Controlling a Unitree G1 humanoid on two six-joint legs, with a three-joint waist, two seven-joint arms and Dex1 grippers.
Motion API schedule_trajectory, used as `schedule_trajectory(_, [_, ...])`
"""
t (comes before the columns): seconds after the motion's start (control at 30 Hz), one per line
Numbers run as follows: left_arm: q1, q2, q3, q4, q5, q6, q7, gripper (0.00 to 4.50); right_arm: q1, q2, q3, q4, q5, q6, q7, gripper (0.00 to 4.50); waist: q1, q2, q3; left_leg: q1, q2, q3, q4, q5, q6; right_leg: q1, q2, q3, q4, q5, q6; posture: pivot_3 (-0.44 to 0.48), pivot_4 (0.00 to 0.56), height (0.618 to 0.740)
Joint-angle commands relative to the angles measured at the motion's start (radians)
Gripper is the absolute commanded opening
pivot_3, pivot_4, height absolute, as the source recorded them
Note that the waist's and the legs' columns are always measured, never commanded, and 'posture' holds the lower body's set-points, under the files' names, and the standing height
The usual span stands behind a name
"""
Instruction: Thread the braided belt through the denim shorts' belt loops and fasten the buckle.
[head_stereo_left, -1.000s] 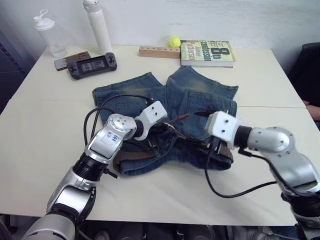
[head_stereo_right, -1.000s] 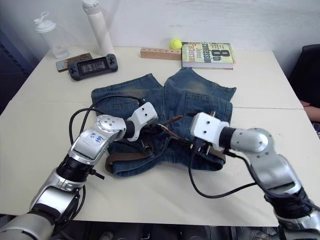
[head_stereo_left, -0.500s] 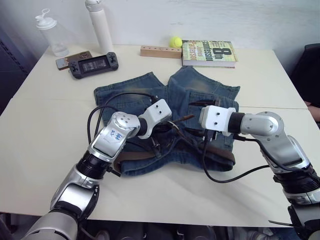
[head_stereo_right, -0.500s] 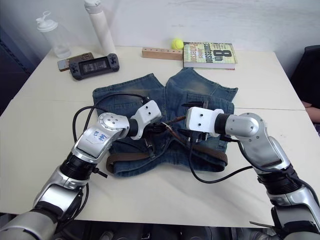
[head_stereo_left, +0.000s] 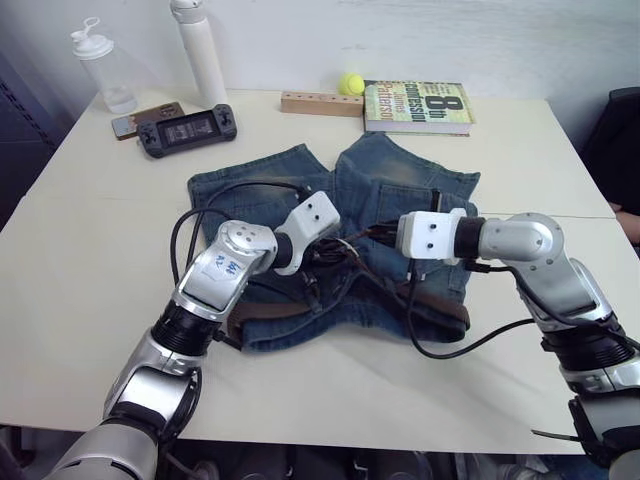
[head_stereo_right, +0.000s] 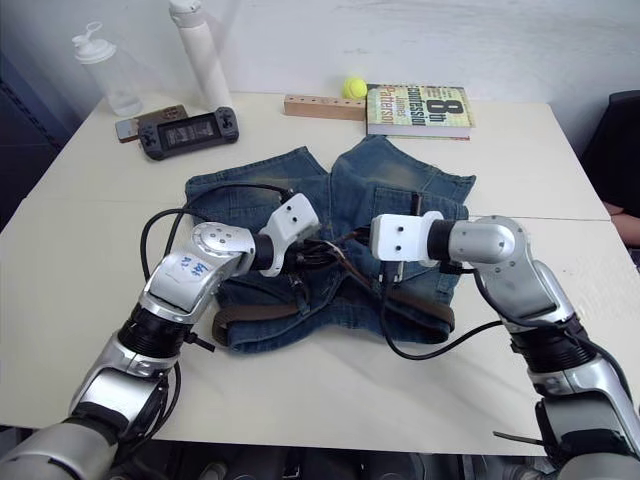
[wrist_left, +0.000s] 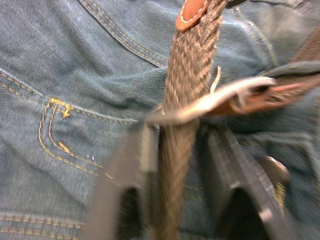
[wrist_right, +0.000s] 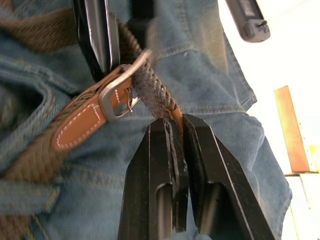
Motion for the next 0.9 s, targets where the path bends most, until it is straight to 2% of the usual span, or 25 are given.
schedule_trajectory(0.03, [-0.033, 0.035, 0.060, -0.057, -0.053, 0.033, -0.042, 3.47, -0.045, -0.059, -0.047, 0.045, -0.007, -0.110, 0.040, 0.00, 0.000, 0.000, 0.000, 0.000, 0.000, 0.000, 0.000, 0.000, 0.000, 0.000, 0.000, 0.000, 0.000, 0.000, 0.000, 0.000, 0.150, 0.738])
schedule_trajectory(0.07, [-0.037, 0.053, 0.074, -0.067, -0.072, 0.047, -0.062, 4.03, -0.061, -0.082, -0.051, 0.073, -0.008, -0.146, 0.057, 0.00, -0.001, 0.000, 0.000, 0.000, 0.000, 0.000, 0.000, 0.000, 0.000, 0.000, 0.000, 0.000, 0.000, 0.000, 0.000, 0.000, 0.150, 0.738])
schedule_trajectory(0.1, [-0.042, 0.067, 0.087, -0.074, -0.088, 0.056, -0.077, 4.36, -0.076, -0.104, -0.055, 0.099, -0.007, -0.177, 0.075, 0.00, -0.001, 0.000, 0.000, 0.000, 0.000, 0.000, 0.000, 0.000, 0.000, 0.000, 0.000, 0.000, 0.000, 0.000, 0.000, 0.000, 0.150, 0.738])
schedule_trajectory(0.13, [-0.049, 0.078, 0.097, -0.079, -0.100, 0.061, -0.086, 4.46, -0.090, -0.122, -0.060, 0.121, 0.000, -0.201, 0.093, 0.00, -0.001, 0.000, 0.000, 0.000, 0.000, 0.000, 0.000, 0.000, 0.000, 0.000, 0.000, 0.000, 0.000, 0.000, 0.000, 0.000, 0.150, 0.738])
schedule_trajectory(0.33, [-0.082, 0.078, 0.130, -0.100, -0.165, 0.098, -0.097, 4.46, -0.164, -0.195, -0.089, 0.217, 0.035, -0.265, 0.171, 0.00, 0.001, 0.000, 0.000, 0.000, 0.000, 0.000, 0.000, 0.000, 0.000, 0.001, 0.000, 0.000, -0.001, 0.000, 0.000, 0.000, 0.150, 0.738])
schedule_trajectory(0.43, [-0.114, 0.011, 0.135, -0.089, -0.184, 0.122, -0.048, 4.46, -0.203, -0.210, -0.102, 0.222, 0.060, -0.238, 0.204, 0.00, 0.002, 0.000, 0.000, 0.000, 0.000, 0.000, 0.000, 0.000, 0.000, 0.001, 0.000, 0.000, -0.001, 0.000, 0.000, 0.000, 0.150, 0.738])
schedule_trajectory(0.67, [-0.195, -0.146, 0.130, -0.001, -0.149, 0.115, 0.091, 4.46, -0.232, -0.194, -0.150, 0.119, 0.238, 0.052, 0.275, 0.00, 0.004, 0.000, 0.000, -0.002, 0.000, -0.001, 0.001, 0.000, 0.000, 0.000, 0.000, -0.002, -0.001, 0.000, 0.000, 0.000, 0.150, 0.738])
schedule_trajectory(0.87, [-0.231, -0.170, 0.038, 0.051, -0.086, 0.069, 0.124, 4.46, -0.191, -0.180, -0.148, 0.066, 0.229, 0.103, 0.268, 0.00, 0.003, 0.000, 0.000, -0.001, 0.000, -0.001, 0.001, 0.000, 0.000, 0.000, 0.000, -0.001, -0.001, 0.000, 0.000, 0.000, 0.150, 0.738])
schedule_trajectory(0.9, [-0.233, -0.175, 0.025, 0.053, -0.081, 0.073, 0.127, 4.21, -0.185, -0.177, -0.154, 0.060, 0.231, 0.114, 0.261, 0.00, 0.003, 0.000, 0.000, -0.002, 0.000, 0.000, 0.001, 0.000, 0.000, 0.000, 0.000, -0.001, -0.001, 0.000, 0.000, 0.000, 0.150, 0.738])
